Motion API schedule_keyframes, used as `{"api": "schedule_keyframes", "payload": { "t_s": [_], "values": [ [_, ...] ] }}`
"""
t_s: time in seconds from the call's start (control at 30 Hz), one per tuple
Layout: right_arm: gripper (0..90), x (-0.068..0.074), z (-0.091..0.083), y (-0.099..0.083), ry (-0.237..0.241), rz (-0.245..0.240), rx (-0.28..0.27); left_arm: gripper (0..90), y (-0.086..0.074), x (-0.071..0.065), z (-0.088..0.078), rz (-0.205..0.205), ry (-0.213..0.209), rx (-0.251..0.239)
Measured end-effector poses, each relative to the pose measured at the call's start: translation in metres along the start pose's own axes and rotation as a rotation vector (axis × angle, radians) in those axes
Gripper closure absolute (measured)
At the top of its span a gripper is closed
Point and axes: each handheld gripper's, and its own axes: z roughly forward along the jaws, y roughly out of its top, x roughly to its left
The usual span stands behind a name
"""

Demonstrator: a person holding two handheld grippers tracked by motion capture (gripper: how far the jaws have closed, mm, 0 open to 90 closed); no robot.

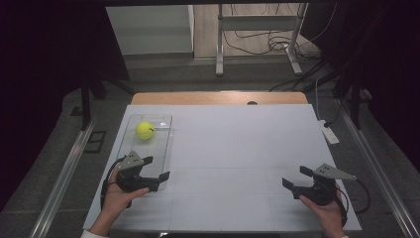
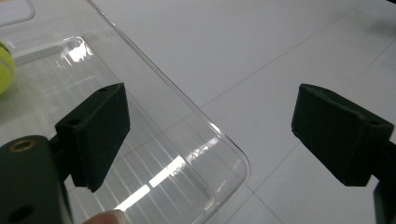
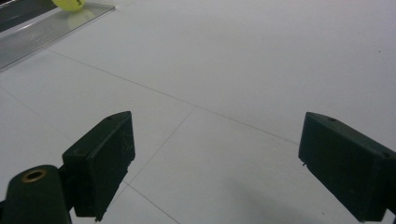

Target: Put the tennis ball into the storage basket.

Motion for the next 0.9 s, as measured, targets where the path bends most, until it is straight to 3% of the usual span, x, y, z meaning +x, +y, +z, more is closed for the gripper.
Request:
{"api": "schedule_keyframes", "payload": {
  "t_s": [0.4, 0.9],
  "values": [
    [11.0, 0.0003, -0.0008, 0.0001, 0.002, -0.005, -0.002, 12.4, -0.0086, 0.0005, 0.0031, 0.003, -0.007, 0.009],
    [11.0, -0.0034, -0.0043, -0.0006, 0.004, -0.002, -0.017, 12.4, -0.0048, -0.0015, 0.0054, -0.001, -0.019, -0.007]
  ]
}}
